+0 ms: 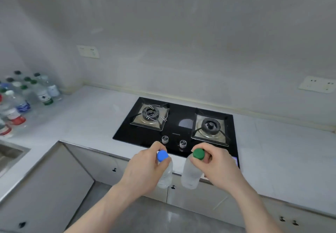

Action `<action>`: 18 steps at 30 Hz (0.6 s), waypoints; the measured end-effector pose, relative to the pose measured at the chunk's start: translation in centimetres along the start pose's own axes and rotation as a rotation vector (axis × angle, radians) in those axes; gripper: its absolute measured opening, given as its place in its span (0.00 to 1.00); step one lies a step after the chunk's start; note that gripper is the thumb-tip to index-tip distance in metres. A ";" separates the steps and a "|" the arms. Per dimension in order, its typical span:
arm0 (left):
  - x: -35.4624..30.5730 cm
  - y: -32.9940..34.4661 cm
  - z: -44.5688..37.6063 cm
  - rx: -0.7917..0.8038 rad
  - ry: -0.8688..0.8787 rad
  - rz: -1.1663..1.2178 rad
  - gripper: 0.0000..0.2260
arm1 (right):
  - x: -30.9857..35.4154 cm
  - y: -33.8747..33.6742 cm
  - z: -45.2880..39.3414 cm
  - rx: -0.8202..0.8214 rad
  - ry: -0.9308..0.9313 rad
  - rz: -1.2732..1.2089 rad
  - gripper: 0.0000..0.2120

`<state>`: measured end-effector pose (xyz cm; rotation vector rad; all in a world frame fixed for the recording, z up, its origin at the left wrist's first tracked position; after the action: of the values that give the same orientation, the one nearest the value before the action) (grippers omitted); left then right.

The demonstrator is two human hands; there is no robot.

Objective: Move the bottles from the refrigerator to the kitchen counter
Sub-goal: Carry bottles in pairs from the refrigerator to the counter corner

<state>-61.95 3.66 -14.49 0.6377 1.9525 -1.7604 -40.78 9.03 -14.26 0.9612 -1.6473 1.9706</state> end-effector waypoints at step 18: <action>22.4 -16.8 5.0 -0.261 -0.368 -0.039 0.05 | 21.6 20.4 -11.6 0.321 -0.321 0.030 0.07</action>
<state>-89.89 -1.68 -15.07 0.1718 1.8939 -1.4825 -72.46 12.84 -13.74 1.4435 -1.5321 2.2387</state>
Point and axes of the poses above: each hand's wrist, its own z-axis away from the middle knuckle, its own y-axis out of the palm, x = y × z, the point moved 10 cm from there along -z, towards the middle knuckle, and after that the axes turned 6 degrees about y, right-handed, at the moved point
